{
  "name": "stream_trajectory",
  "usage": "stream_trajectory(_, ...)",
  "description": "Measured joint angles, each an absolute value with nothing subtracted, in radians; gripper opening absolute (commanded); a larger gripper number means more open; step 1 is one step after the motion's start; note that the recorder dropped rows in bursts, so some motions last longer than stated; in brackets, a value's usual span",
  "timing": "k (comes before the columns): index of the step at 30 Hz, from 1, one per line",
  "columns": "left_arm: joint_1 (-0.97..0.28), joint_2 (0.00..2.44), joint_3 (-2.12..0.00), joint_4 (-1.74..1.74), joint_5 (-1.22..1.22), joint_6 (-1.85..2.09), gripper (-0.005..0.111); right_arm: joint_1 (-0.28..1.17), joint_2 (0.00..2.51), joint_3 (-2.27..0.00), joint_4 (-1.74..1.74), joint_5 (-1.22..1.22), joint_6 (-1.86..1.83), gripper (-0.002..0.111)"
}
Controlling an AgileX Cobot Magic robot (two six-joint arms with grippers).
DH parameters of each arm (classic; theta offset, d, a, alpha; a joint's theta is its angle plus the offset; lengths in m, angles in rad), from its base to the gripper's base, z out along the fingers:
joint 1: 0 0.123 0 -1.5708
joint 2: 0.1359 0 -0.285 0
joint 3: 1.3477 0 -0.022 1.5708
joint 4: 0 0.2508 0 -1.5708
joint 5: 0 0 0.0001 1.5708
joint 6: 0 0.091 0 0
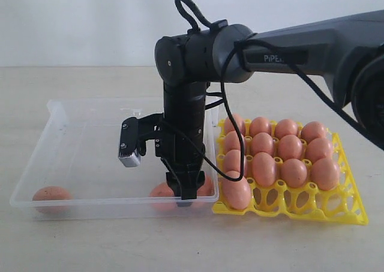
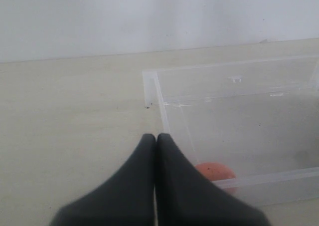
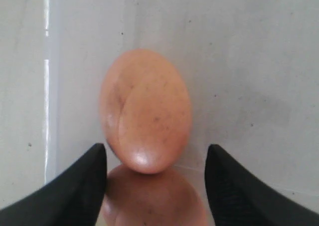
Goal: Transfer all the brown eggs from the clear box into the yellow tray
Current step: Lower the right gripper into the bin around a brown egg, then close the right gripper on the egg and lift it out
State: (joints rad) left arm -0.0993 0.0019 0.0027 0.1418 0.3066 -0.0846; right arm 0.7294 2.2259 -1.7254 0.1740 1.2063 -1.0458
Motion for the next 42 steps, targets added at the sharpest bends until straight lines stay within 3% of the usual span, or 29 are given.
stream_trajectory(42,-0.099,0.002,0.003,0.156,0.307,-0.085,-0.004,0.729,2.267,-1.723,0.249,0.979,-1.23,0.057)
